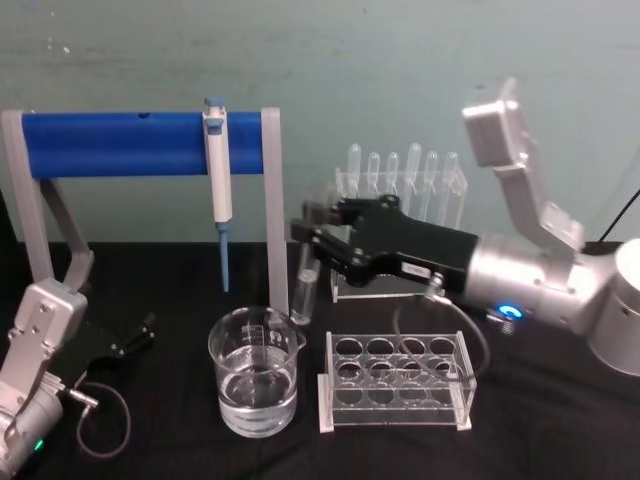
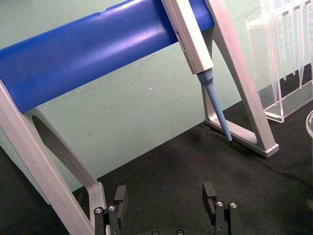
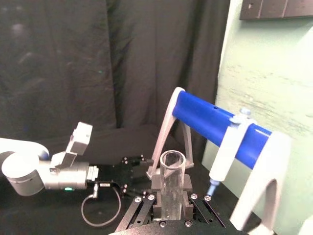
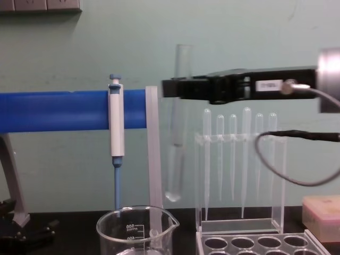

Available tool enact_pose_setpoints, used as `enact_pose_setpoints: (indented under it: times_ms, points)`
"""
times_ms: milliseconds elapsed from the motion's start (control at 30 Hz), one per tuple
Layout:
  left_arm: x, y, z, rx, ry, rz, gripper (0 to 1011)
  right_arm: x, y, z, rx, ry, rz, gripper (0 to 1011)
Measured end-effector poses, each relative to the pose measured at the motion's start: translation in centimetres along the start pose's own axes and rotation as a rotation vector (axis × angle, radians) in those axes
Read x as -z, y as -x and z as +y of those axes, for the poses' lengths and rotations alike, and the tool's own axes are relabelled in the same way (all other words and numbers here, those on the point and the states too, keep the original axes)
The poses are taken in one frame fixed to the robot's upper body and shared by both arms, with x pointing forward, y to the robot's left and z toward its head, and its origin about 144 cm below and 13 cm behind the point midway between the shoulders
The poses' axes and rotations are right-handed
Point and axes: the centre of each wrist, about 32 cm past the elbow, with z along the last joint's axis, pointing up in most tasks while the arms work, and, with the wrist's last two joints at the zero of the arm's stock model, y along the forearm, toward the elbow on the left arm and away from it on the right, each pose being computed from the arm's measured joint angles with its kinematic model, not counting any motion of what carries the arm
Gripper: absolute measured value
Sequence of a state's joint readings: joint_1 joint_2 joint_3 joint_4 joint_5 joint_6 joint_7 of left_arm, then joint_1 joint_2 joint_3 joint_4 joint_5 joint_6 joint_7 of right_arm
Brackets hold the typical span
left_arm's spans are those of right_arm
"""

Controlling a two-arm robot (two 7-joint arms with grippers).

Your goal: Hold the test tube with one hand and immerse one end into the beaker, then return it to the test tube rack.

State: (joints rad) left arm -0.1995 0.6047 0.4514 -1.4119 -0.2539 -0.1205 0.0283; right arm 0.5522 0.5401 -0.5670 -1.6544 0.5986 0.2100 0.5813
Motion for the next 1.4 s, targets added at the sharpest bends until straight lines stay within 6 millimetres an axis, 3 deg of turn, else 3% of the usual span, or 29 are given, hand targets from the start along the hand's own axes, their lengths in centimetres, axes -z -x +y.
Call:
enact_pose_setpoints:
  times_ms: [233,567,1033,1400]
  points:
    - [0.0,0.0,0.0,0.000,0.000,0.000,1000,0.7,1.3,-3.8,0.063,0.023,0.002,229]
    - [0.0,0.0,0.0,0.000,0.000,0.000,1000,2.9,2.7,-7.3,0.145,0.036,0.026,229]
    - [0.0,0.0,0.0,0.000,0.000,0.000,1000,5.0,2.2,-8.1,0.201,0.054,0.041,229]
    - [0.0,0.0,0.0,0.000,0.000,0.000,1000,5.7,2.0,-7.6,0.197,0.051,0.040,229]
